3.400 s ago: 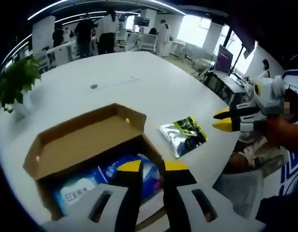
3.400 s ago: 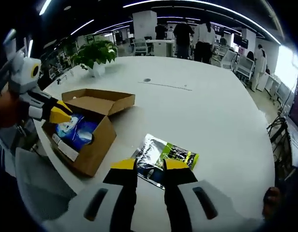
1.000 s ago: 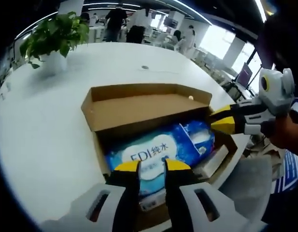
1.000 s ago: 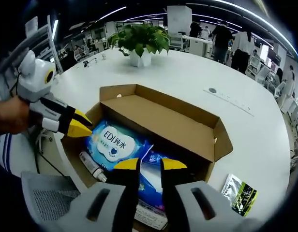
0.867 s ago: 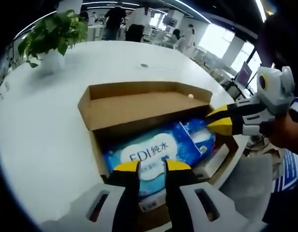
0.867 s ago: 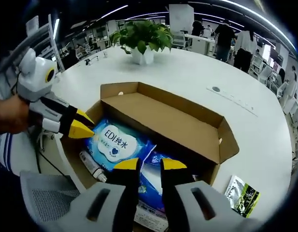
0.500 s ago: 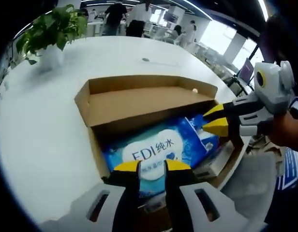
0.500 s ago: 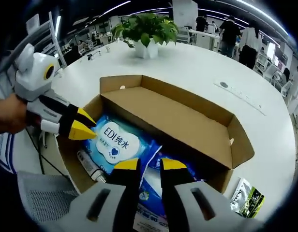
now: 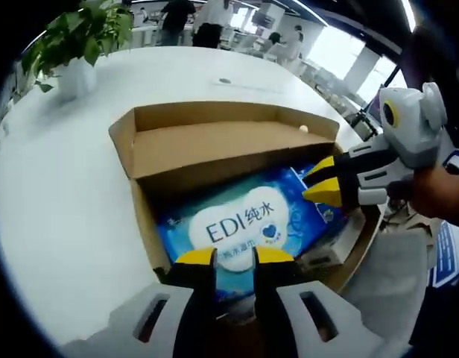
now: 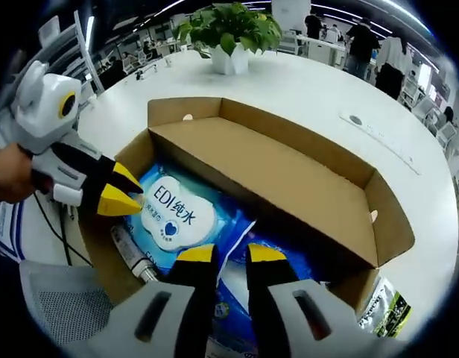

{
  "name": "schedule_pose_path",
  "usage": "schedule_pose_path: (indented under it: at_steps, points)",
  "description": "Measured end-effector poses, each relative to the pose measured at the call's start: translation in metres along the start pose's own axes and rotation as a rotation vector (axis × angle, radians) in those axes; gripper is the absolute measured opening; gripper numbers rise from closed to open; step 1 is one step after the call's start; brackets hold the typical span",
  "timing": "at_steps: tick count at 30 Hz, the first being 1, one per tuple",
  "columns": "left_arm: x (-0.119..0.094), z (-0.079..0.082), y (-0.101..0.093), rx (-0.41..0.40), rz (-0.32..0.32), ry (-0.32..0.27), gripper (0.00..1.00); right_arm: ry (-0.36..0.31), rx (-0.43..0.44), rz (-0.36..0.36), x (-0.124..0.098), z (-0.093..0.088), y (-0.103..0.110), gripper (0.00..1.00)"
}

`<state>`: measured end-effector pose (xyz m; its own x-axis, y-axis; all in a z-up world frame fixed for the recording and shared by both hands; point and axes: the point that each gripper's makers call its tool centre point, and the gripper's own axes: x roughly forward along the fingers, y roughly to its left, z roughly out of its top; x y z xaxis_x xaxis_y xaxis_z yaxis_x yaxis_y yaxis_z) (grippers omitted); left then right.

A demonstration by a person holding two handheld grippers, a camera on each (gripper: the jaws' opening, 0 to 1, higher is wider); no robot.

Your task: Operate the shoe box by opening the lid, removing the specified soft item, and placing it in the target area until the item is outside and the box remains undamaged.

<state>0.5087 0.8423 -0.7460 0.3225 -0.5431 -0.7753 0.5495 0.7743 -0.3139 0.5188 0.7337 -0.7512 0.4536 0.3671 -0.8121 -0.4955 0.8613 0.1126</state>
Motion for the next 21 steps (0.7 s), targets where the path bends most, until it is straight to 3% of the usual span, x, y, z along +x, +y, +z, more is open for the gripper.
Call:
schedule_pose_path:
  at_steps: [21]
  points:
    - [0.006, -0.002, -0.001, 0.004, -0.011, 0.019, 0.16, 0.043, 0.019, 0.039, 0.019, -0.002, 0.003, 0.11]
